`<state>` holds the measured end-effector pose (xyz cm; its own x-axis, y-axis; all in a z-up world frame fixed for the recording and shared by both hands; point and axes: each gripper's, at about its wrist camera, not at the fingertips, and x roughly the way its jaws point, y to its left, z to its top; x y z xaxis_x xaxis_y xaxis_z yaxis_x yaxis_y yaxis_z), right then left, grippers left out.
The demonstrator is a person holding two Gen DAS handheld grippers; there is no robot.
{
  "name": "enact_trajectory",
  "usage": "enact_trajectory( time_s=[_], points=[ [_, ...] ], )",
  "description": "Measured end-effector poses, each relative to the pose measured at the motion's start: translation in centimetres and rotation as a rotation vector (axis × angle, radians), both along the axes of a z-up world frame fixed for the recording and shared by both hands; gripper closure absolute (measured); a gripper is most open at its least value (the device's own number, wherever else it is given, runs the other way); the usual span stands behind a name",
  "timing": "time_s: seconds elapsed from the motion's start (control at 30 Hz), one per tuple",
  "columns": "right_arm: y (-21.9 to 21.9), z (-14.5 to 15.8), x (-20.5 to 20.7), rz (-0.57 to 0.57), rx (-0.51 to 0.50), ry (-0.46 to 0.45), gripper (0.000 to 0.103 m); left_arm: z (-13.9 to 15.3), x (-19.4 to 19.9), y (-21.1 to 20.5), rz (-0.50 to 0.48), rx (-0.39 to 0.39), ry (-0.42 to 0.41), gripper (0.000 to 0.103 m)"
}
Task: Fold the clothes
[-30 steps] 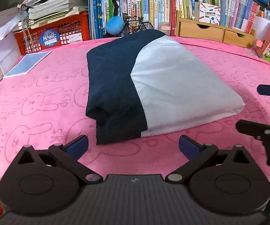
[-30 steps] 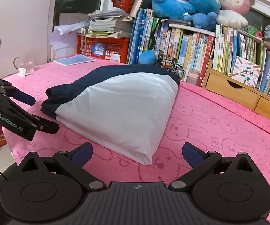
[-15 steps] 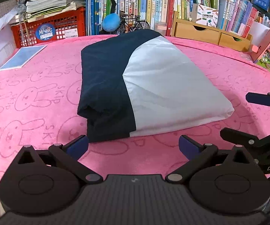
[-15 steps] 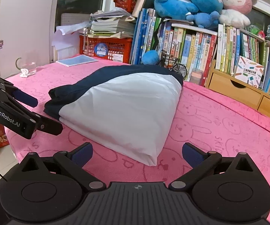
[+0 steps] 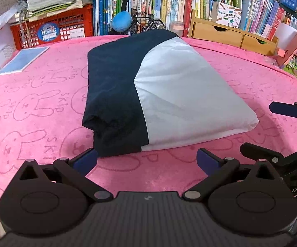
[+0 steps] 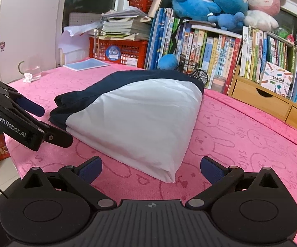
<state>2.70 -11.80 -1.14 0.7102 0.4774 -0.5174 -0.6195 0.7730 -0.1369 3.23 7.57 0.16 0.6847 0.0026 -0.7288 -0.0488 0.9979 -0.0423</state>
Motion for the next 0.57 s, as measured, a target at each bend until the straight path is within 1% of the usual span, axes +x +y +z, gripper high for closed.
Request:
enact_trajectory(
  time_s=[0.17, 0.3, 0.47, 0.57],
  points=[
    [0.03, -0.15, 0.04, 0.0, 0.004, 0.004, 0.0, -0.46, 0.12, 0.39, 0.018, -0.015, 0.009, 0.0],
    [-0.03, -0.38, 0.16, -0.004, 0.001, 0.013, 0.0, -0.53, 0.03, 0.52, 0.013, -0.027, 0.005, 0.0],
    [-0.13, -0.59, 0.29, -0.008, 0.005, 0.023, 0.0, -0.46, -0.05, 0.22, 0.003, -0.001, -0.007, 0.0],
    [-0.1, -0.68, 0.31, -0.006, 0.003, 0.027, 0.0, -0.55, 0.04, 0.04, -0.01, 0.007, 0.002, 0.0]
  ],
)
